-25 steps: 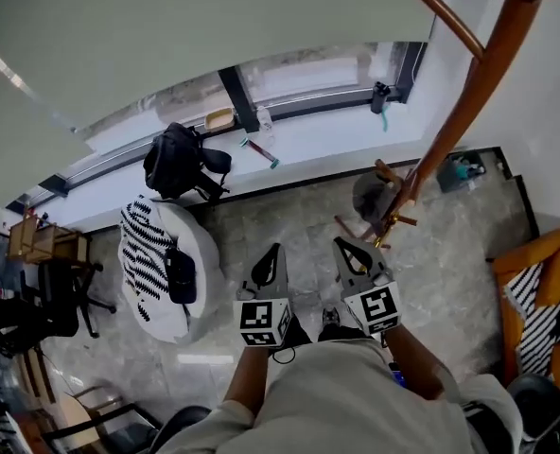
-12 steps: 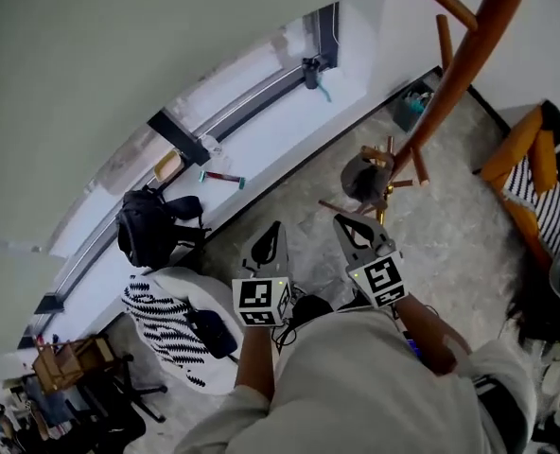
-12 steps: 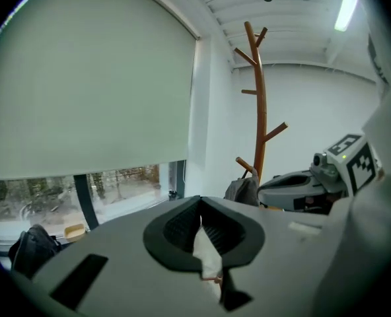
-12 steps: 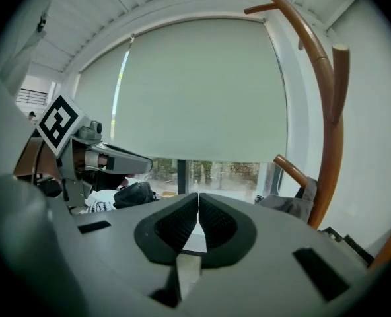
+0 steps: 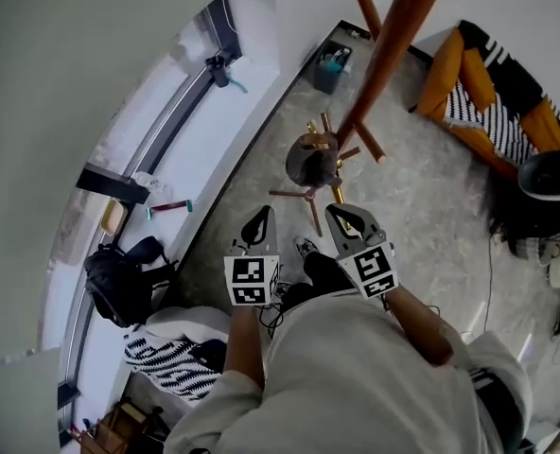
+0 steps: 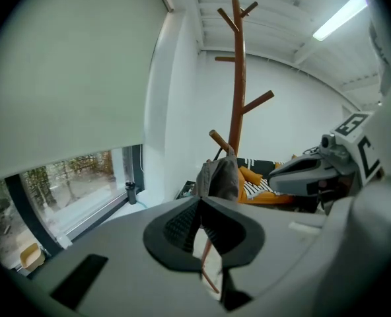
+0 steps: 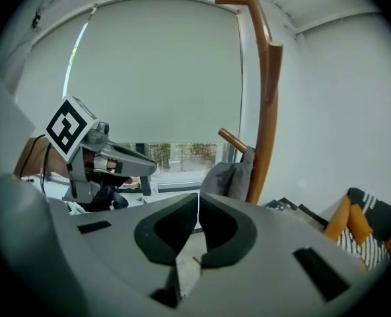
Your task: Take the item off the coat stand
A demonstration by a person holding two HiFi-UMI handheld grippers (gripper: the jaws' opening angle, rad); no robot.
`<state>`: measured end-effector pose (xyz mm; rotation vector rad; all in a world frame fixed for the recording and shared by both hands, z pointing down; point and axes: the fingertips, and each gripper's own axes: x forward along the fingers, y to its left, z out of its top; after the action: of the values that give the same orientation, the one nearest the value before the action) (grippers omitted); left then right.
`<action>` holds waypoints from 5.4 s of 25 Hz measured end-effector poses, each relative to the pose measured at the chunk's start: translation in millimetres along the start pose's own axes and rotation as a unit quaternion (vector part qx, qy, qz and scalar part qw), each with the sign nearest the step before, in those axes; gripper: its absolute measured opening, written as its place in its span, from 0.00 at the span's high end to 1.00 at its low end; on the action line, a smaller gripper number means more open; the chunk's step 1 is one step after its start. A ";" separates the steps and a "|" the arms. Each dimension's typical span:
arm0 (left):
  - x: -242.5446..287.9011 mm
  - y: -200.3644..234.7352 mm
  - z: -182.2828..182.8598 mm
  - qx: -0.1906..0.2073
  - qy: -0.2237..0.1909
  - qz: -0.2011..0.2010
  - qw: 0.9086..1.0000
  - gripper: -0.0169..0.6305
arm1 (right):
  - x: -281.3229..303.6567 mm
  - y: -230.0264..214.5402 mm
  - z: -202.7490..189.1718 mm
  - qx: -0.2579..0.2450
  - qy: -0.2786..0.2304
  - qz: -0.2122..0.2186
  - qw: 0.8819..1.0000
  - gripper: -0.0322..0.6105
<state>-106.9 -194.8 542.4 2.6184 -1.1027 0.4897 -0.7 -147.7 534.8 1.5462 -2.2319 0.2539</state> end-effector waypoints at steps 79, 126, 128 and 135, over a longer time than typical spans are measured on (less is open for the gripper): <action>2.8 86.6 9.9 0.028 0.022 0.142 0.989 0.92 | 115.8 51.8 61.9 -0.100 -0.010 0.103 0.990 0.88; -161.4 84.4 93.2 -0.026 -0.141 0.241 0.960 0.93 | 31.6 146.0 193.6 -0.099 -0.166 0.218 0.957 0.90; -155.9 80.7 93.2 -0.024 -0.139 0.236 0.961 0.93 | 31.6 140.0 190.8 -0.095 -0.168 0.213 0.958 0.90; -144.7 75.1 94.0 -0.022 -0.135 0.226 0.964 0.93 | 31.0 128.2 186.3 -0.092 -0.159 0.205 0.961 0.90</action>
<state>-237.0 -187.1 406.7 2.4373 -1.7941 0.1877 -171.3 -196.7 391.3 1.0771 -2.7292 -0.0951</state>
